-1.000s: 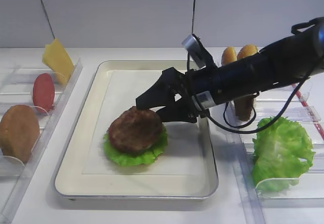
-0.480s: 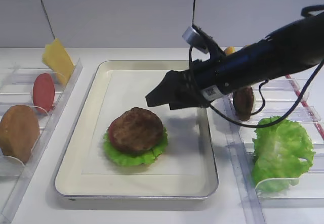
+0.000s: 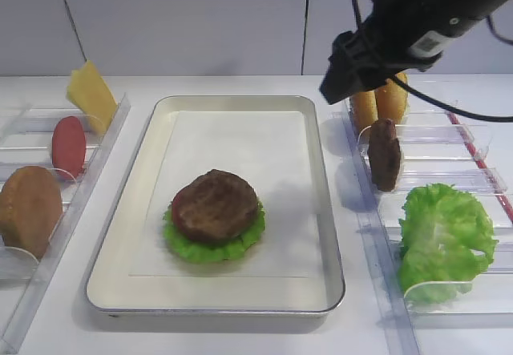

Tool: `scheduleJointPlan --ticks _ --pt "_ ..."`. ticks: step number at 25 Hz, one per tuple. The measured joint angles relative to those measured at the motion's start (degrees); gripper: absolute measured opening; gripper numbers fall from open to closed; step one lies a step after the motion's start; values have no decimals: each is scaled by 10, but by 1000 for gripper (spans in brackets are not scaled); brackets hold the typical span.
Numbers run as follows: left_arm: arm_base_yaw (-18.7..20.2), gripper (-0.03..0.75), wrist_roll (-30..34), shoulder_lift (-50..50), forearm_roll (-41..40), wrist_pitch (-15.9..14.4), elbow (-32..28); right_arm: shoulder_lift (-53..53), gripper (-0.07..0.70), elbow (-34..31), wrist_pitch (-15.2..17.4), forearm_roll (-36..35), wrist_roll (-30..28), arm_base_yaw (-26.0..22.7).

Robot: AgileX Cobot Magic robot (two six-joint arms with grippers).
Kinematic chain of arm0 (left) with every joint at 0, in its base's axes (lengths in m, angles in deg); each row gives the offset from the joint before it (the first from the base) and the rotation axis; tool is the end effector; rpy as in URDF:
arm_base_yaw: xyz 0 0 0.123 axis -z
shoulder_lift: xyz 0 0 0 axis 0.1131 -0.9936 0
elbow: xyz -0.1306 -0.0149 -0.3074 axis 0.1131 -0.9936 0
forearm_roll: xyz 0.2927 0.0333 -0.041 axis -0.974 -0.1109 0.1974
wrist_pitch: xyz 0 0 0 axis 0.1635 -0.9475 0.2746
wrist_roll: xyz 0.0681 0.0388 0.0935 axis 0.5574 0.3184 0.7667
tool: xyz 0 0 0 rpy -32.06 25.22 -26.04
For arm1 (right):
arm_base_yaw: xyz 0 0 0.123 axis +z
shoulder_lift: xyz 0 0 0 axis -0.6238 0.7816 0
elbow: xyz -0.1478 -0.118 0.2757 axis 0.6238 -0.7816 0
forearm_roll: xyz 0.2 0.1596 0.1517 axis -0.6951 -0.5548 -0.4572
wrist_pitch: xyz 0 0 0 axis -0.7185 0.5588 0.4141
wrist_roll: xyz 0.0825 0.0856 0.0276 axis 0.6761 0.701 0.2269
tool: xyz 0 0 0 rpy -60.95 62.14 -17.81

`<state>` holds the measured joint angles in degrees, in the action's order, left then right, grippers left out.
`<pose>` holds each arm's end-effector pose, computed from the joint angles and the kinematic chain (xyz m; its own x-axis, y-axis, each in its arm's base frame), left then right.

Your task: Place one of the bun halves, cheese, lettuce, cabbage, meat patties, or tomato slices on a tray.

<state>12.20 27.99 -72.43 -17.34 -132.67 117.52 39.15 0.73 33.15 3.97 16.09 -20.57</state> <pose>0.0052 0.0015 0.2665 -0.5496 0.1477 -0.8223 0.1365 0.9869 0.0861 0.3541 0.1542 0.3179 -0.6276 -0.5090 -0.5891 -0.6726 0.7356 0.0809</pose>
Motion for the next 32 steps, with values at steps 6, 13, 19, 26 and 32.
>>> scheduleJointPlan --ticks 6,13,19,26,32 --pt "0 484 0 0 0 0 0 -64 522 1 29 213 208 0" --pt "0 484 0 0 0 0 0 -204 522 -87 18 243 265 0" --pt "0 484 0 0 0 0 0 -332 522 -172 38 192 241 -89" --pt "0 484 0 0 0 0 0 -515 522 -245 91 138 219 -152" --pt "0 484 0 0 0 0 0 -673 522 -318 139 129 221 -186"
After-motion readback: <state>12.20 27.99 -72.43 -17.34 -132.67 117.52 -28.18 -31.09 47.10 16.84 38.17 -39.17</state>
